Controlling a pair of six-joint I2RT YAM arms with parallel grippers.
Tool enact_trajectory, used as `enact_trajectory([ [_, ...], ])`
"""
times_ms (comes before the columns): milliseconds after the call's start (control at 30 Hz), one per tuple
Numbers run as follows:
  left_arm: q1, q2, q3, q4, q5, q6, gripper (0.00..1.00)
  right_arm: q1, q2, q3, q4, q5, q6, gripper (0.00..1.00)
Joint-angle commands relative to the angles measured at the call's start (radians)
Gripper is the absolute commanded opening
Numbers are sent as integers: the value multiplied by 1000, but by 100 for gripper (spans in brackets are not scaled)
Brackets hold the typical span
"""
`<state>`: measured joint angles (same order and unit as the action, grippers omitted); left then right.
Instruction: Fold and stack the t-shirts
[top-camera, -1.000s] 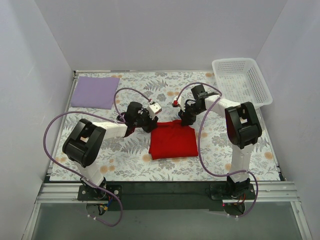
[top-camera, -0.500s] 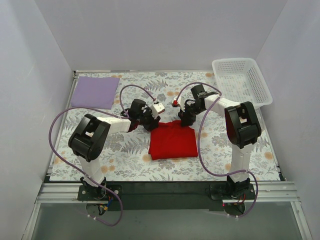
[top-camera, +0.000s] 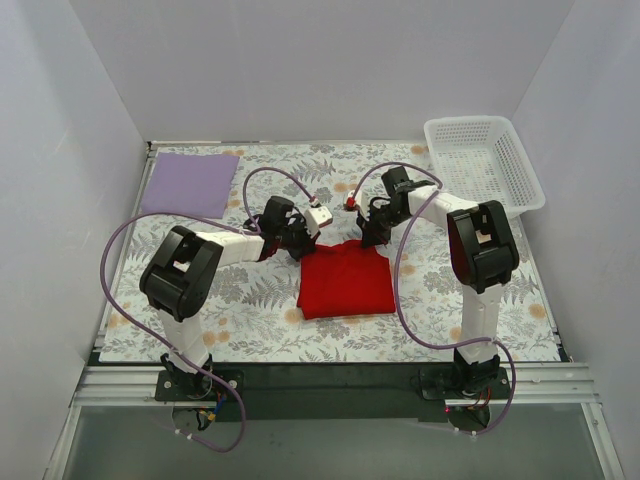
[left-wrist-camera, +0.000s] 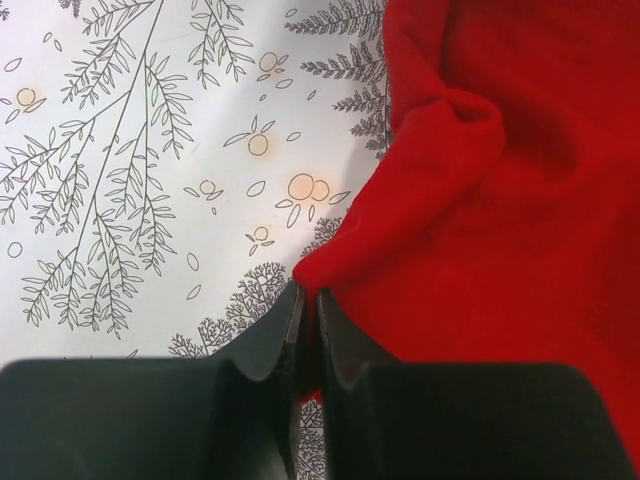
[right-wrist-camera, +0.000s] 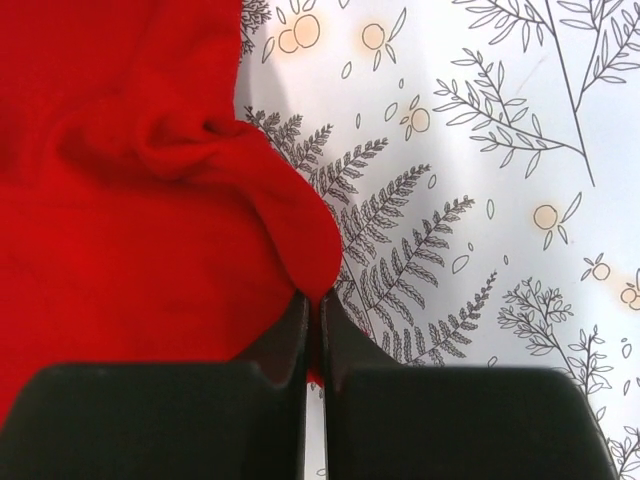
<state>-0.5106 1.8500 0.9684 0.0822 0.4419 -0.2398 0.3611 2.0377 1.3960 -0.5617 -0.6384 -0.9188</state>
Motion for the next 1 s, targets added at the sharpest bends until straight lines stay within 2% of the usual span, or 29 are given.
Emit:
enact_trajectory([
  [0, 1, -11, 33, -13, -14, 7, 0, -1, 15, 18, -58, 26, -9, 1],
  [400, 1, -195, 55, 85, -98, -15, 0, -24, -146, 149, -104, 17, 21, 1],
  [500, 6, -183, 102, 96, -140, -6, 0, -31, -146, 225, -110, 55, 40, 1],
  [700, 33, -126, 252, 139, -213, -22, 0, -51, -100, 480, -122, 129, 104, 1],
  [900, 41, -94, 449, 169, -207, -58, 0, -56, -96, 728, -138, 163, 146, 1],
  [967, 41, -132, 463, 175, -190, -70, 0, -57, -146, 733, -136, 157, 143, 1],
])
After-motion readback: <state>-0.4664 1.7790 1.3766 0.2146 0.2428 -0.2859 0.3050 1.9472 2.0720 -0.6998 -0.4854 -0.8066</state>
